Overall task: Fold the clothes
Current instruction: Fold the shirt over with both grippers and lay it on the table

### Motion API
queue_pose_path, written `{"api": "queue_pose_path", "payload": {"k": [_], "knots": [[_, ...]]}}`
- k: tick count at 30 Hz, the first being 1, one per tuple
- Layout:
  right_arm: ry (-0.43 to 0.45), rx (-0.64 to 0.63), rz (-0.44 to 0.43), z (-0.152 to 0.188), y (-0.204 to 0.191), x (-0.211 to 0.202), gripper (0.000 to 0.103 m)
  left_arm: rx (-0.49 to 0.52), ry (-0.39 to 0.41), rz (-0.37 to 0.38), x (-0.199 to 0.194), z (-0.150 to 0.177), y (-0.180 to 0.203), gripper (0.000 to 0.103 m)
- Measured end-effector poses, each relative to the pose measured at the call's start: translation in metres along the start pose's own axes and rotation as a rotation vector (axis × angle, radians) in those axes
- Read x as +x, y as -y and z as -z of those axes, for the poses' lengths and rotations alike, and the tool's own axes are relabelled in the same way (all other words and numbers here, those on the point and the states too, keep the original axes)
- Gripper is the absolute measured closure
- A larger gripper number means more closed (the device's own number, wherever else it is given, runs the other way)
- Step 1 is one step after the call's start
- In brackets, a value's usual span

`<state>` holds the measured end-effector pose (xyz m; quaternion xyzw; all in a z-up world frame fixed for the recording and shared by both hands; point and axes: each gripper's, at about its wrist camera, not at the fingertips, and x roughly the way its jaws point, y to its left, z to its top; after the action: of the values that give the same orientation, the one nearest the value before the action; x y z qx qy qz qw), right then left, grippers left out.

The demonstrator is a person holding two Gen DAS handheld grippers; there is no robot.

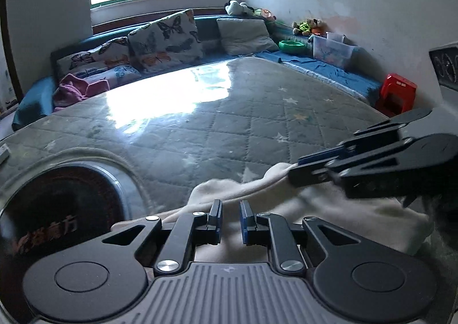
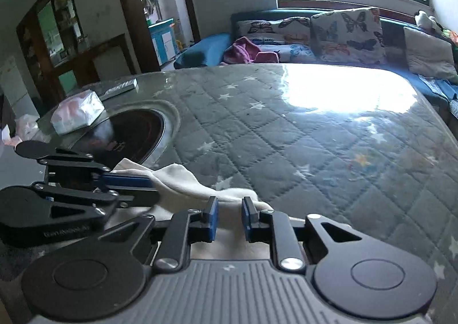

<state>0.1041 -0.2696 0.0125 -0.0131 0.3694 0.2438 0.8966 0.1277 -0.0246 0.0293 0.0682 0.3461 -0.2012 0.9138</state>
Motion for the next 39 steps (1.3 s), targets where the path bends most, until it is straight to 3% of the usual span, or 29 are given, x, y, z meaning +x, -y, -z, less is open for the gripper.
{"api": "queue_pose_path", "payload": {"k": [6,12,18,31,39], "knots": [[-0.006,-0.035,0.039,-0.001,-0.009,0.013,0.086,-0.021,-0.019,0.0,0.012,0.0,-0.003,0.087],[0.002,-0.042,0.022,0.001,-0.016,0.014,0.085,-0.026,-0.016,0.011,0.013,-0.001,-0.006,0.086],[0.02,-0.071,0.024,0.0,-0.019,0.005,0.085,-0.063,0.01,0.0,-0.004,0.001,-0.014,0.086],[0.052,-0.258,-0.031,0.052,-0.066,-0.058,0.085,-0.065,0.071,0.035,-0.068,0.046,0.021,0.086],[0.06,-0.278,-0.007,0.084,-0.08,-0.057,0.085,-0.066,0.063,0.016,-0.062,0.068,0.03,0.084]]}}
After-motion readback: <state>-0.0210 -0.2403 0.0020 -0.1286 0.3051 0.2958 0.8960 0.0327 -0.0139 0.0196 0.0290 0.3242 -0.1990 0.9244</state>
